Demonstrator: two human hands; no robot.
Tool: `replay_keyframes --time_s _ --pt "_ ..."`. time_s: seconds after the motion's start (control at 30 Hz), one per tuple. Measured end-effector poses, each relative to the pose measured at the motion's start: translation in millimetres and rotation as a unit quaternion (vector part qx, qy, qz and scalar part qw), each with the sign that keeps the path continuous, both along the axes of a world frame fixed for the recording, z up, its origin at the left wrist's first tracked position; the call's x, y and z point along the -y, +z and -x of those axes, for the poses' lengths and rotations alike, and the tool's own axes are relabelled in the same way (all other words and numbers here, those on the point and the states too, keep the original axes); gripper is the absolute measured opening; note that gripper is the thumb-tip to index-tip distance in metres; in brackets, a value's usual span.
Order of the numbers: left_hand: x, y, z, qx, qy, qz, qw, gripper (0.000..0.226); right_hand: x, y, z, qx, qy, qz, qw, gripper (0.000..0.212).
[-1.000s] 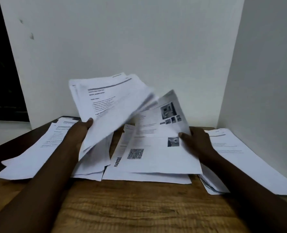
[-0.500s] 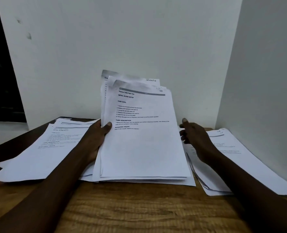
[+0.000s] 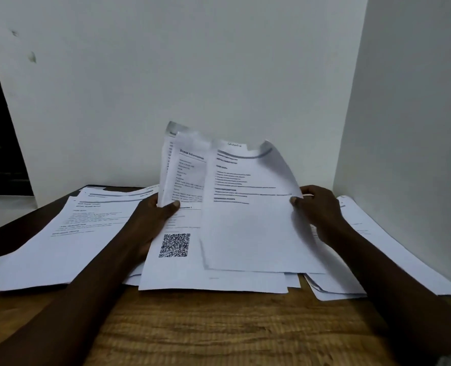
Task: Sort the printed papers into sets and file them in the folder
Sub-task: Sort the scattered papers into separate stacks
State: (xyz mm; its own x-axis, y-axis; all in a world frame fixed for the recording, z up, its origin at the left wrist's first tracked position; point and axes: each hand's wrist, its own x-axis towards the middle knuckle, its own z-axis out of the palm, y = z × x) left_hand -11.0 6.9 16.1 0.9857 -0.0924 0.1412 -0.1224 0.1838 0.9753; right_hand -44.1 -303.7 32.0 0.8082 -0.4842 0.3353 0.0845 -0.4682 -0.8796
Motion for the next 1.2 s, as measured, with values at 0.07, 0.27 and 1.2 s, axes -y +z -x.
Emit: replay_keyframes --time_s 0.07,0.27,1.2 --pt "1 -2 -1 -0.007 0.008 -0.004 1.0 0.022 30 3 8 -0.043 -0.042 0.053 0.997 0.031" --pt "1 -2 -2 -0.015 0.027 -0.037 0.999 0.017 86 8 24 -0.196 -0.181 0.191 0.945 0.047" --pt "-10 9 2 -0.012 -0.039 0.037 0.998 0.033 -53 -10 8 -0.003 0.191 -0.062 0.98 0.024"
